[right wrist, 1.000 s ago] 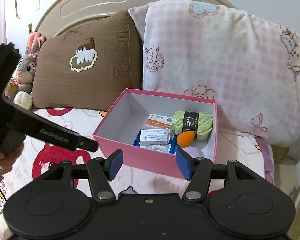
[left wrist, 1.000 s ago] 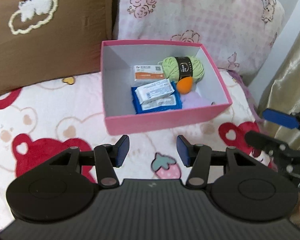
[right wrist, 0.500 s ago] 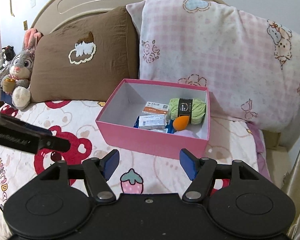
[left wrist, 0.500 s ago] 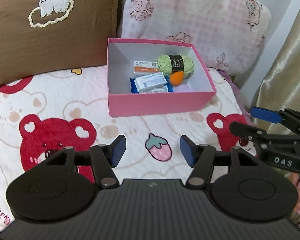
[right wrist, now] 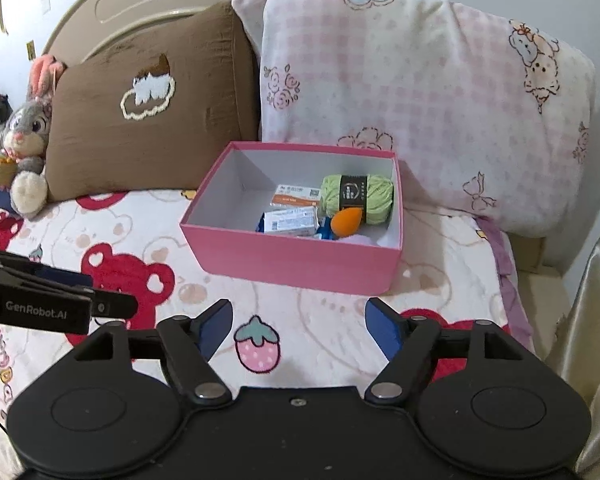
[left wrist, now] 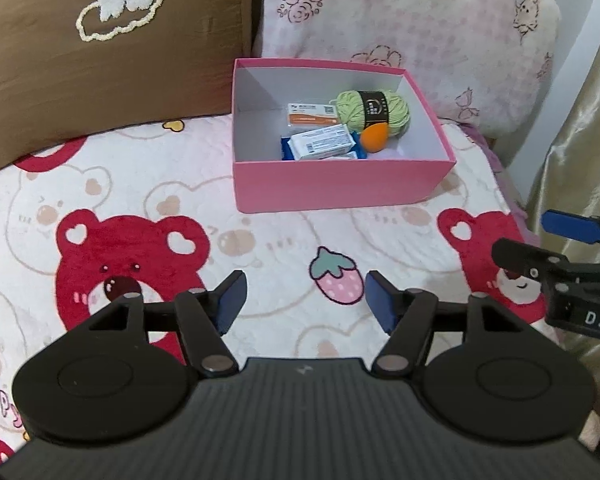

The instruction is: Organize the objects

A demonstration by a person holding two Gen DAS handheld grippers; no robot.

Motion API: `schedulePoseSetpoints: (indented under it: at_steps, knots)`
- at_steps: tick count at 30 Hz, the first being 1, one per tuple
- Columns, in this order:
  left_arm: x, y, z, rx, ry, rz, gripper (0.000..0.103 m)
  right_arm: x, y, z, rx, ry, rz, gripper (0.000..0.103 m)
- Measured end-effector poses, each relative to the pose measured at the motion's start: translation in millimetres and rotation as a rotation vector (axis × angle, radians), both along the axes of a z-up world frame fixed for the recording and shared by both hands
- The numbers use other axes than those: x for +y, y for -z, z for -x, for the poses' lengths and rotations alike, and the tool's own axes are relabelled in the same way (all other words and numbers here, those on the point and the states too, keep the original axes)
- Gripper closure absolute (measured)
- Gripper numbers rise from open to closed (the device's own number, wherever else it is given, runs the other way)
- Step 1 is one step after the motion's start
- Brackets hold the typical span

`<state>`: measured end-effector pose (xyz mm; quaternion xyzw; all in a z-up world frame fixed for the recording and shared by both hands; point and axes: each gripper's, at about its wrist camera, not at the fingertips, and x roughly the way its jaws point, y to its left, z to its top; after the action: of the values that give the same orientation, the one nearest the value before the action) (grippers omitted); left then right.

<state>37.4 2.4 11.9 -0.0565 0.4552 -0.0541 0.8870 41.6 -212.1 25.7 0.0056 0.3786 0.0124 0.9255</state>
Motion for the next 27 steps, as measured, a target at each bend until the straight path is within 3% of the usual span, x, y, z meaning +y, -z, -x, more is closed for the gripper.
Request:
schedulePoseSetpoints:
  at_steps: [6, 15, 24, 27]
  knots:
    - [-3, 1, 4, 0.006, 0.006, -0.017, 0.029, 0, 0, 6, 0.012, 0.001, -0.005, 0.015]
    - [-11, 0, 10, 0.003, 0.018, -0.043, 0.006, -3, -1, 15, 0.022, 0.039, 0.006, 0.008]
    - [-14, 2, 13, 0.017, 0.022, -0.037, 0.0, -8, 5, 18, 0.053, 0.082, 0.001, 0.007]
    - [-16, 3, 14, 0.018, 0.017, -0.068, 0.0, -9, 7, 18, 0.056, 0.089, 0.009, 0.007]
